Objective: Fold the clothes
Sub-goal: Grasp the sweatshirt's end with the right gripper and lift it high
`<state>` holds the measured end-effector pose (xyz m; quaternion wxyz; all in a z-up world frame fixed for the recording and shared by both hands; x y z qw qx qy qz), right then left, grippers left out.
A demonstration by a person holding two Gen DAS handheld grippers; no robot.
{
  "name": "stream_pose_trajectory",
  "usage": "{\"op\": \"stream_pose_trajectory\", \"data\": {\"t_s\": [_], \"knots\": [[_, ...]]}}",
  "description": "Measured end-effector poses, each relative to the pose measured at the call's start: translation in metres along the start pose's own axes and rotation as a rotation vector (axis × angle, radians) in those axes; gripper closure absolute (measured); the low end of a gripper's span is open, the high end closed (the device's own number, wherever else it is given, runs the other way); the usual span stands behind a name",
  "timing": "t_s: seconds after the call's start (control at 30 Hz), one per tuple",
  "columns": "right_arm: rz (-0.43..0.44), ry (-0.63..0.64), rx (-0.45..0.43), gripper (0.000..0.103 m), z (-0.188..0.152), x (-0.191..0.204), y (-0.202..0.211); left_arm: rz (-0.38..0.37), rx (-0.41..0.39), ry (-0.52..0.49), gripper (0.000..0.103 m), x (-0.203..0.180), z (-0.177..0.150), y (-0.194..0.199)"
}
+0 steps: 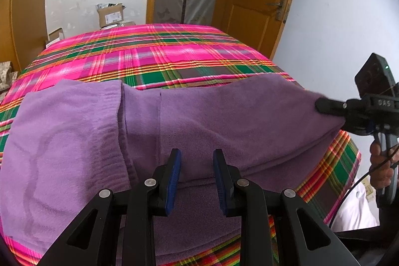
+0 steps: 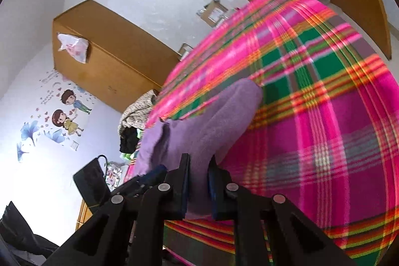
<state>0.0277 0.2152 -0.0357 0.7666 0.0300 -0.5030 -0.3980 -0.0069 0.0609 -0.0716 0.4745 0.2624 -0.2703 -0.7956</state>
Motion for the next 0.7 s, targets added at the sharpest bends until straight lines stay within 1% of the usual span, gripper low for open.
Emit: {"op": "stream_pose_trajectory", "data": {"t_s": [0.33,0.53,0.7], "knots": [[0.059,0.092,-0.024,0.09,0.02,0.045,0.001,0.0,-0.018,0.017,0.076,0.007,0.001,0.007],[0.104,0.177,-0.029,0.091,0.034,0.087,-0.002,-0.001,-0.028,0.028,0.076,0.011,0.002,0.011],[0.141,0.245,-0.017,0.091,0.042,0.122,-0.012,0.001,-0.037,0.039,0.076,0.017,0.004,0.015]]}}
Point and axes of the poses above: each gripper's, at about its wrist camera, not at the fingertips, and y roughly against the way its jaws point, x to its left, z to its top, the point moved 10 cm from there along -y, roughly the way its jaws point, and after that the axes turned 1 degree about x, right-handed, at the moved point
